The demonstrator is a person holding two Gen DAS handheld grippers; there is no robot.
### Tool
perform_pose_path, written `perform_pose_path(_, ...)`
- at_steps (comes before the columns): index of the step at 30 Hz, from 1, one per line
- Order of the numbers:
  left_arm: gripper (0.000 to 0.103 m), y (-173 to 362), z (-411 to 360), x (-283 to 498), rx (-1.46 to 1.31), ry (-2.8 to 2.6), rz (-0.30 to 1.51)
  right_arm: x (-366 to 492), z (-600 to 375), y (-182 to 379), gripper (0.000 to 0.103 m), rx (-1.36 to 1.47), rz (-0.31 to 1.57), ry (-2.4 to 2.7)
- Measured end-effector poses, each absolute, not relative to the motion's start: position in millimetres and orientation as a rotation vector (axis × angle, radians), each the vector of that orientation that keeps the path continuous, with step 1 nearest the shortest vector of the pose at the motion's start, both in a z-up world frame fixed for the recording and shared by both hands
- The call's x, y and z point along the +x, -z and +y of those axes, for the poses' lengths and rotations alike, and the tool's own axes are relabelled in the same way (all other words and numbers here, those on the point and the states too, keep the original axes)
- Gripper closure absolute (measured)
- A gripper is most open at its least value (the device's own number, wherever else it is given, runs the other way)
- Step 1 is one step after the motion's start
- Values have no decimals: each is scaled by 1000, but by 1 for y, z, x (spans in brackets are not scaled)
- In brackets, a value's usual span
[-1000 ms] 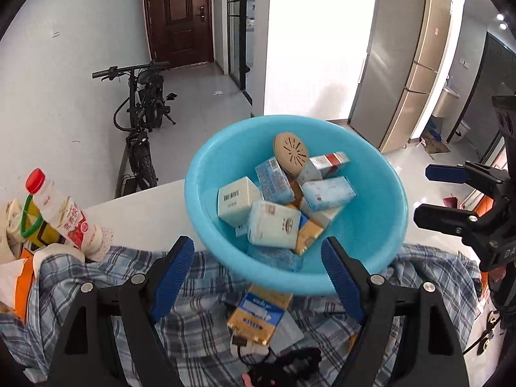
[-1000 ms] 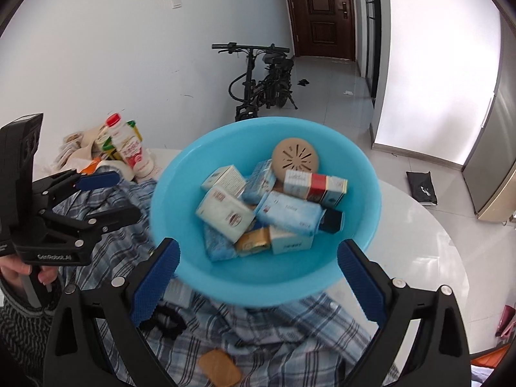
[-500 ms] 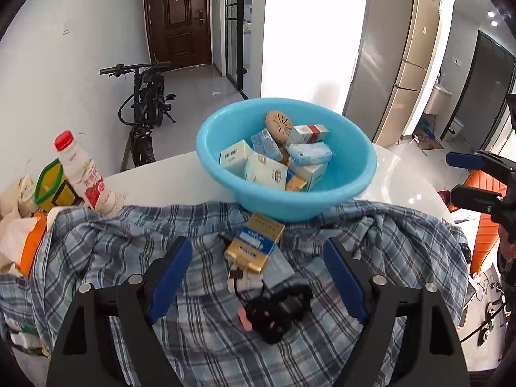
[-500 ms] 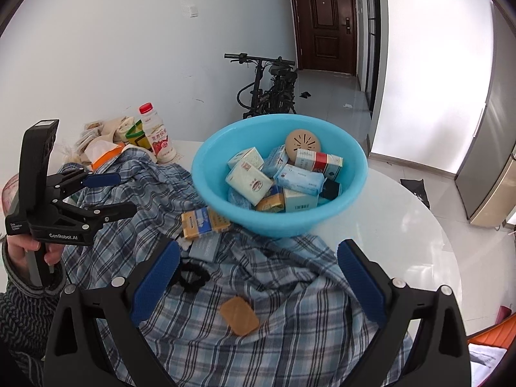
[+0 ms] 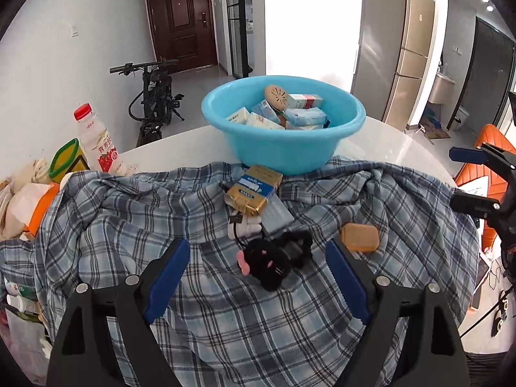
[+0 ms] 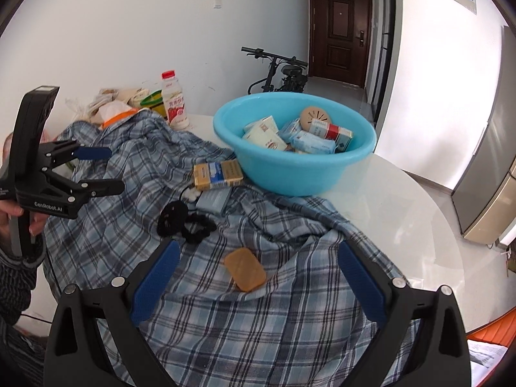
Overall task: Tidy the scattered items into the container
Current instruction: 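Withdraw both grippers from the basin back over the shirt, then grasp the orange soap box on the shirt with the right gripper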
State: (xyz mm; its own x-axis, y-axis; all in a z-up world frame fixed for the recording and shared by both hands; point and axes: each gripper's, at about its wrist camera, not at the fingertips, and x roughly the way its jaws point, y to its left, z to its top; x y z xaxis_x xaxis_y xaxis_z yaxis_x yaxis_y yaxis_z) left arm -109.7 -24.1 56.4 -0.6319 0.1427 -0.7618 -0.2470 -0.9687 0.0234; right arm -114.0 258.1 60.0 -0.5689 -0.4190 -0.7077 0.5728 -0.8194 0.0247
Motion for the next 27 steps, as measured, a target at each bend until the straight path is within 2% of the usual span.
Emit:
perform_pose_path(6,15,-26,-14,-99,-1253,-2615,269,-100,256,-31,5,990,309,2310)
perform_pose_path(15,15,2,-13,-93,-1268,-2577,209,-98,247,6,5,1056,329,2240)
perform_pose_path(24,15,14,-5,-98,-1258,-2571,270,-112,238,24,6,1088,294,2180)
perform_pose_path(27,15,12,-4,-99,-1241,-2561,267,-123,237,32,12,1100,276,2163)
